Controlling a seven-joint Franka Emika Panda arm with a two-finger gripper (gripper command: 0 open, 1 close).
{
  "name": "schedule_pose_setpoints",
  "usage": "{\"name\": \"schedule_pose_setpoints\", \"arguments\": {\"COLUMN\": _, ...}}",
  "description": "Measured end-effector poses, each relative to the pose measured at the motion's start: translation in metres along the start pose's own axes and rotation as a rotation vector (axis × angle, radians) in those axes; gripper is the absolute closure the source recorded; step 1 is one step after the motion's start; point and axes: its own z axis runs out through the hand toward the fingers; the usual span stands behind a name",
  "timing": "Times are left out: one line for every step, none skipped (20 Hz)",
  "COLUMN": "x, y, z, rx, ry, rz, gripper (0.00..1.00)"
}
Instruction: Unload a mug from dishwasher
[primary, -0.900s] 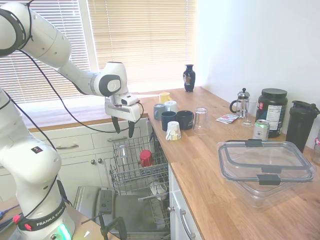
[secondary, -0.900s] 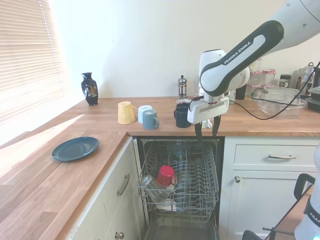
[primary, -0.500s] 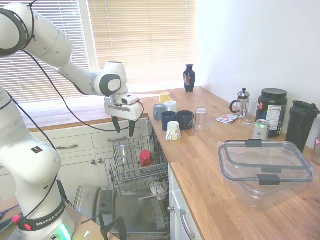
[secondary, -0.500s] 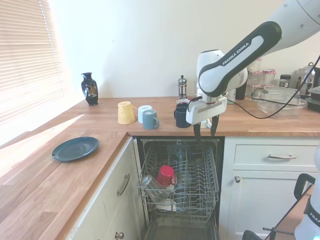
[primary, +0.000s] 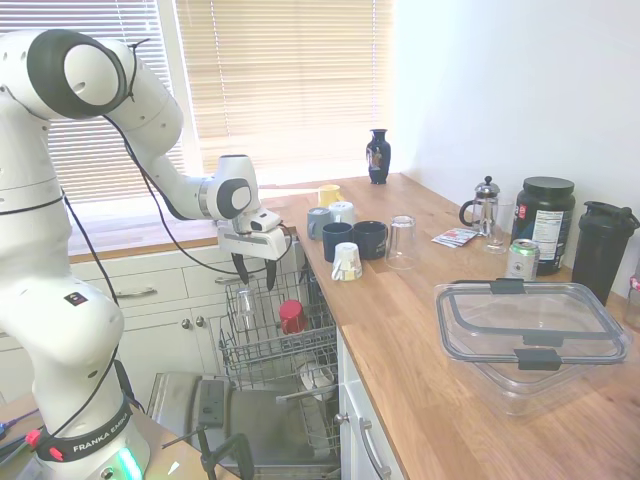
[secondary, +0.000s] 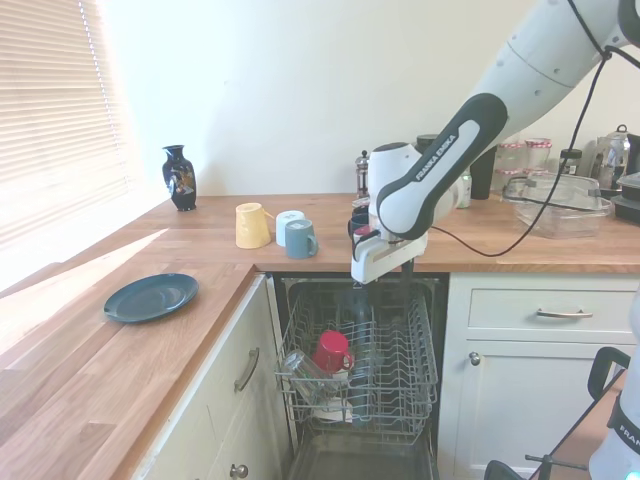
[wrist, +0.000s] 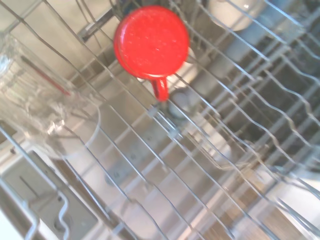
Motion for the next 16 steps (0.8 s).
{"name": "schedule_pose_setpoints", "arguments": {"x": 0.000, "y": -0.005, "z": 0.010, "rx": 0.007, "ry": -0.002, "rz": -0.004, "gripper": 0.00}}
{"name": "schedule_pose_setpoints", "arguments": {"x": -0.001, "y": -0.010, "z": 0.021, "rx": 0.011, "ry": -0.006, "rz": -0.008, "gripper": 0.00}}
{"name": "schedule_pose_setpoints", "arguments": {"x": -0.001, "y": -0.014, "z": 0.032, "rx": 0.016, "ry": -0.009, "rz": -0.010, "gripper": 0.00}}
{"name": "schedule_pose_setpoints", "arguments": {"x": 0.000, "y": -0.020, "z": 0.042, "rx": 0.020, "ry": -0.012, "rz": -0.012, "gripper": 0.00}}
{"name": "schedule_pose_setpoints", "arguments": {"x": 0.000, "y": -0.025, "z": 0.052, "rx": 0.022, "ry": -0.015, "rz": -0.015, "gripper": 0.00}}
{"name": "schedule_pose_setpoints", "arguments": {"x": 0.000, "y": -0.030, "z": 0.062, "rx": 0.023, "ry": -0.016, "rz": -0.015, "gripper": 0.00}}
{"name": "schedule_pose_setpoints", "arguments": {"x": 0.000, "y": -0.036, "z": 0.071, "rx": 0.024, "ry": -0.016, "rz": -0.012, "gripper": 0.00}}
{"name": "schedule_pose_setpoints", "arguments": {"x": 0.000, "y": -0.042, "z": 0.080, "rx": 0.025, "ry": -0.014, "rz": -0.012, "gripper": 0.00}}
{"name": "schedule_pose_setpoints", "arguments": {"x": 0.000, "y": -0.048, "z": 0.089, "rx": 0.026, "ry": -0.014, "rz": -0.015, "gripper": 0.00}}
{"name": "schedule_pose_setpoints", "arguments": {"x": 0.000, "y": -0.053, "z": 0.098, "rx": 0.026, "ry": -0.013, "rz": -0.020, "gripper": 0.00}}
{"name": "schedule_pose_setpoints", "arguments": {"x": 0.000, "y": -0.058, "z": 0.106, "rx": 0.026, "ry": -0.009, "rz": -0.025, "gripper": 0.00}}
{"name": "schedule_pose_setpoints", "arguments": {"x": 0.001, "y": -0.061, "z": 0.113, "rx": 0.025, "ry": -0.005, "rz": -0.027, "gripper": 0.00}}
{"name": "schedule_pose_setpoints", "arguments": {"x": 0.003, "y": -0.064, "z": 0.119, "rx": 0.027, "ry": -0.001, "rz": -0.027, "gripper": 0.00}}
{"name": "schedule_pose_setpoints", "arguments": {"x": 0.004, "y": -0.067, "z": 0.125, "rx": 0.026, "ry": 0.002, "rz": -0.029, "gripper": 0.00}}
{"name": "schedule_pose_setpoints", "arguments": {"x": 0.005, "y": -0.068, "z": 0.130, "rx": 0.025, "ry": 0.006, "rz": -0.029, "gripper": 0.00}}
{"name": "schedule_pose_setpoints", "arguments": {"x": 0.006, "y": -0.069, "z": 0.136, "rx": 0.024, "ry": 0.010, "rz": -0.030, "gripper": 0.00}}
